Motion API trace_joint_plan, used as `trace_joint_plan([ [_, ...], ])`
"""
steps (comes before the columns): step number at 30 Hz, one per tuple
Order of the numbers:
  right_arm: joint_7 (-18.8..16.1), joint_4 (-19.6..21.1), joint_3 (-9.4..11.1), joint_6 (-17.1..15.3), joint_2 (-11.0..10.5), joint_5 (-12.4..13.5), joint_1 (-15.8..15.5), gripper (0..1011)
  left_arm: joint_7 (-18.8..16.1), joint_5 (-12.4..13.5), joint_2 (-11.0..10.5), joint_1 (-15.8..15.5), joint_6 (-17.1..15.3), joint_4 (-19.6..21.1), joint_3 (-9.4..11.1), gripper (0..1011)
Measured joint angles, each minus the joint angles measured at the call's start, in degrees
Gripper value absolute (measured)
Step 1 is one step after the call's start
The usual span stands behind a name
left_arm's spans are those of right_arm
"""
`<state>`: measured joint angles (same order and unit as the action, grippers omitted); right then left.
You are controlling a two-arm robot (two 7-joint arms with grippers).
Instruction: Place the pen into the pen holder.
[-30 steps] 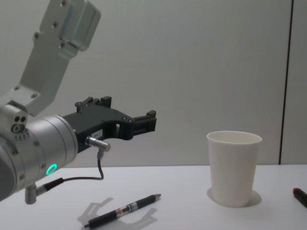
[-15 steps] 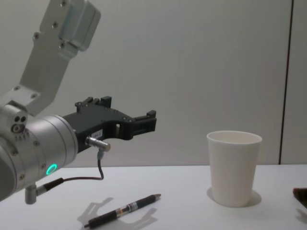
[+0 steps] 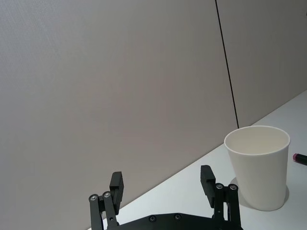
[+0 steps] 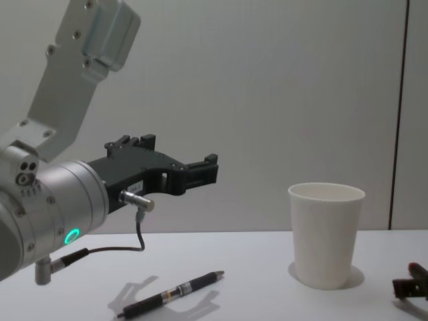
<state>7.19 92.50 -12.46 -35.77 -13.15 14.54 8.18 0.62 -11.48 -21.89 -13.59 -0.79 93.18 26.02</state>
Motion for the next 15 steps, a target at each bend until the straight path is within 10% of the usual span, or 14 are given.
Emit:
trace_joint_plan([
  [15,-0.2,-0.8,-0.6,0.7,1.0,-0.8,-0.1,977,0.0,0.0,0.0,0.0,0.0,0.0,0.0,1001],
])
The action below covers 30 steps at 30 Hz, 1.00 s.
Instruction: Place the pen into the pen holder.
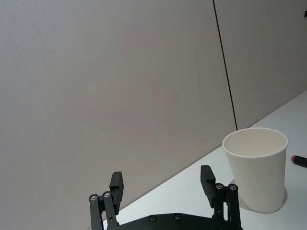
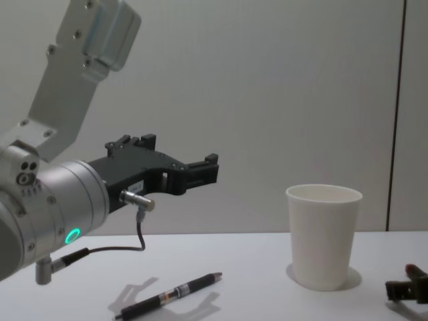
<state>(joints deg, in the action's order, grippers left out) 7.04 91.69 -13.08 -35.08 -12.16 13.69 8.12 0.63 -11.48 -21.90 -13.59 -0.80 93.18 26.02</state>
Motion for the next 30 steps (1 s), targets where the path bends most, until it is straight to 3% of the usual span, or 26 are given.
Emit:
trace_joint_plan([
  [11,-0.2,-0.3,-0.3,0.1,0.3,-0.1,-0.1,707,0.0,0.0,0.0,0.0,0.0,0.0,0.0,1001],
  [16,-0.3,-0.4,-0.4,0.1,0.4,-0.1,-0.1,535,0.0,0.0,0.0,0.0,0.0,0.0,0.0,1001],
  [23,-0.3,-0.4,-0.5,0.1,0.4,-0.2,-0.1,427,0.0,0.0,0.0,0.0,0.0,0.0,0.0,1001],
  [30,-0.2,-0.5,-0.4,0.1,0.4,-0.2,-0.2,387,0.0,0.0,0.0,0.0,0.0,0.0,0.0,1001],
])
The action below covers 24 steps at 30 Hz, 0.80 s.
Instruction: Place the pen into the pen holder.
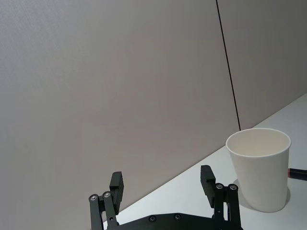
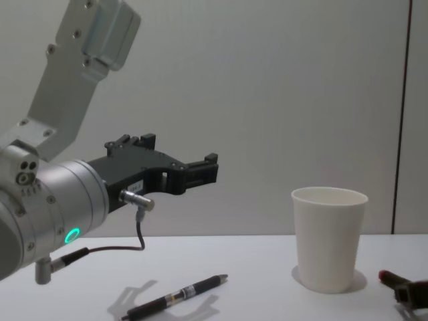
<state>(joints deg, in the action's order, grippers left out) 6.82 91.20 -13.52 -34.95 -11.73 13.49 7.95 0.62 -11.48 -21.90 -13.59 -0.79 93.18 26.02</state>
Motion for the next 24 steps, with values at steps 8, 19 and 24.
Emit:
trace_joint_plan([
  [8,0.0,0.0,0.0,0.0,0.0,0.0,0.0,331,0.0,0.0,0.0,0.0,0.0,0.0,0.0,1001],
  [19,-0.4,-0.1,0.0,0.7,0.0,-0.5,-0.1,259,0.0,0.0,0.0,0.0,0.0,0.0,0.0,1001],
  [24,-1.0,-0.2,0.0,1.5,0.0,-1.1,-0.1,230,0.0,0.0,0.0,0.0,0.0,0.0,0.0,1001],
])
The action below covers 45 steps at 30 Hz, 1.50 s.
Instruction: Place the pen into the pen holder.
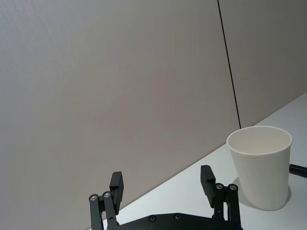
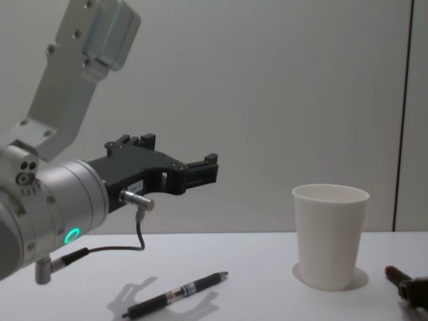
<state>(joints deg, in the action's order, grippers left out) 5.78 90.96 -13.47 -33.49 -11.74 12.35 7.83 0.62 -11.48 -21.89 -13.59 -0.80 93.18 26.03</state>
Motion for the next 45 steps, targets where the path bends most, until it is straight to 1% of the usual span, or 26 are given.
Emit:
trace_joint_plan([
  [1,-0.1,0.0,0.0,0.2,0.0,-0.2,0.0,200,0.0,0.0,0.0,0.0,0.0,0.0,0.0,1001],
  [3,-0.4,-0.1,0.0,0.6,0.0,-0.5,0.0,187,0.0,0.0,0.0,0.0,0.0,0.0,0.0,1001],
  [13,-1.2,-0.2,-0.1,2.2,0.0,-1.9,-0.2,187,0.0,0.0,0.0,0.0,0.0,0.0,0.0,1001],
  [19,-1.2,0.1,-0.1,3.9,-0.1,-3.0,-0.4,187,0.0,0.0,0.0,0.0,0.0,0.0,0.0,1001],
  [26,-1.3,1.2,-0.1,7.0,-0.2,-4.7,-0.5,187,0.0,0.0,0.0,0.0,0.0,0.0,0.0,1001],
  [29,-1.5,2.1,-0.1,9.1,-0.4,-6.1,-0.6,187,0.0,0.0,0.0,0.0,0.0,0.0,0.0,1001],
  [35,-1.8,3.4,0.0,11.8,-0.6,-7.8,-0.6,187,0.0,0.0,0.0,0.0,0.0,0.0,0.0,1001],
  [36,-1.9,3.8,0.0,12.8,-0.7,-8.4,-0.6,187,0.0,0.0,0.0,0.0,0.0,0.0,0.0,1001],
  [37,-1.9,3.8,0.0,12.8,-0.7,-8.4,-0.6,187,0.0,0.0,0.0,0.0,0.0,0.0,0.0,1001],
  [42,-2.3,5.1,0.1,15.9,-1.1,-10.3,-0.6,187,0.0,0.0,0.0,0.0,0.0,0.0,0.0,1001],
  [43,-2.4,5.5,0.2,17.0,-1.2,-10.8,-0.6,187,0.0,0.0,0.0,0.0,0.0,0.0,0.0,1001],
  [45,-2.5,5.8,0.3,17.9,-1.3,-11.3,-0.6,187,0.0,0.0,0.0,0.0,0.0,0.0,0.0,1001],
])
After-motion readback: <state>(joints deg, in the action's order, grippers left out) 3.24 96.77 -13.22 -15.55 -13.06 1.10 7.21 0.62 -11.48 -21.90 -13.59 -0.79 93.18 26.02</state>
